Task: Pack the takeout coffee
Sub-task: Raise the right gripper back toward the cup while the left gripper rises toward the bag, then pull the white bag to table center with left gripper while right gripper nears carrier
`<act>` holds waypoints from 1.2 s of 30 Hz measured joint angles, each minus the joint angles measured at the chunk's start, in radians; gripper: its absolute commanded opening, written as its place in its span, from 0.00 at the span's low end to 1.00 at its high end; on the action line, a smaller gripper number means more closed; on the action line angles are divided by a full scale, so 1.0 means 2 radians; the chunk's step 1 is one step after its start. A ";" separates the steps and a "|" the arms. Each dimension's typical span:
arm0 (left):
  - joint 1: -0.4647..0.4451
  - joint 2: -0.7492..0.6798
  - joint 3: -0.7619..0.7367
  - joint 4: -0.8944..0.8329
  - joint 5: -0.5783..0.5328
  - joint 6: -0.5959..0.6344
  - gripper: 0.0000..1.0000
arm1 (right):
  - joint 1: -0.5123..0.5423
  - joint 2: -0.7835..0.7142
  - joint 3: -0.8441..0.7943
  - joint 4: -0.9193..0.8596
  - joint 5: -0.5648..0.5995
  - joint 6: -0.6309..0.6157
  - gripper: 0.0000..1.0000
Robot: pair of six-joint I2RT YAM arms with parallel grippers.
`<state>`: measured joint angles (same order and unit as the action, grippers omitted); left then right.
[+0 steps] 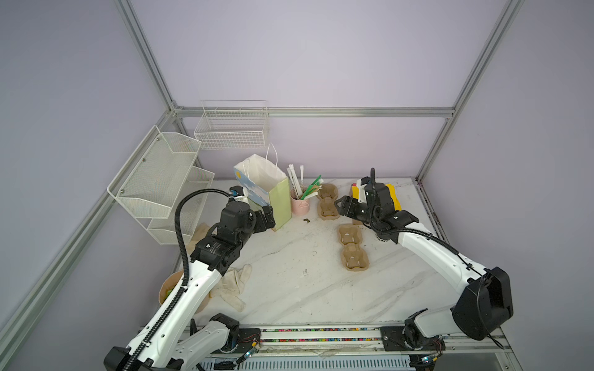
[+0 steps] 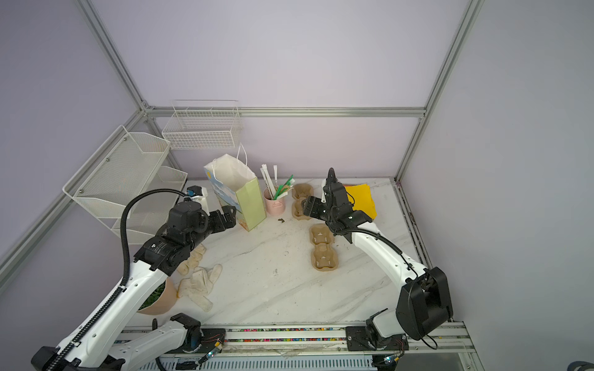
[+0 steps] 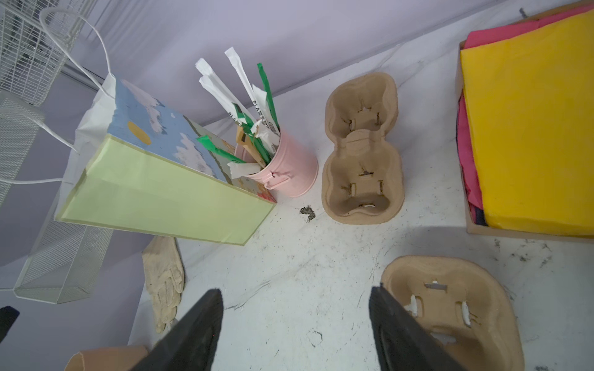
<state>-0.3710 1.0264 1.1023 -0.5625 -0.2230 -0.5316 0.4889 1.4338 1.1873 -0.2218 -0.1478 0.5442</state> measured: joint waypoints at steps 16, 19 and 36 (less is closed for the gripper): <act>0.095 0.159 0.176 -0.039 0.005 -0.076 0.92 | 0.012 -0.013 -0.004 -0.004 0.029 -0.017 0.75; 0.103 0.200 0.209 -0.055 0.018 -0.092 0.89 | 0.016 -0.017 -0.004 -0.004 0.030 -0.020 0.75; 0.104 0.294 0.257 -0.080 0.043 -0.104 0.54 | 0.031 -0.037 -0.007 -0.015 0.033 -0.032 0.75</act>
<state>-0.1638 1.6142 1.6157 -0.7223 -0.1360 -0.7399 0.5514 1.3602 1.1736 -0.2520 -0.0822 0.4797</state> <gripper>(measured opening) 0.608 0.750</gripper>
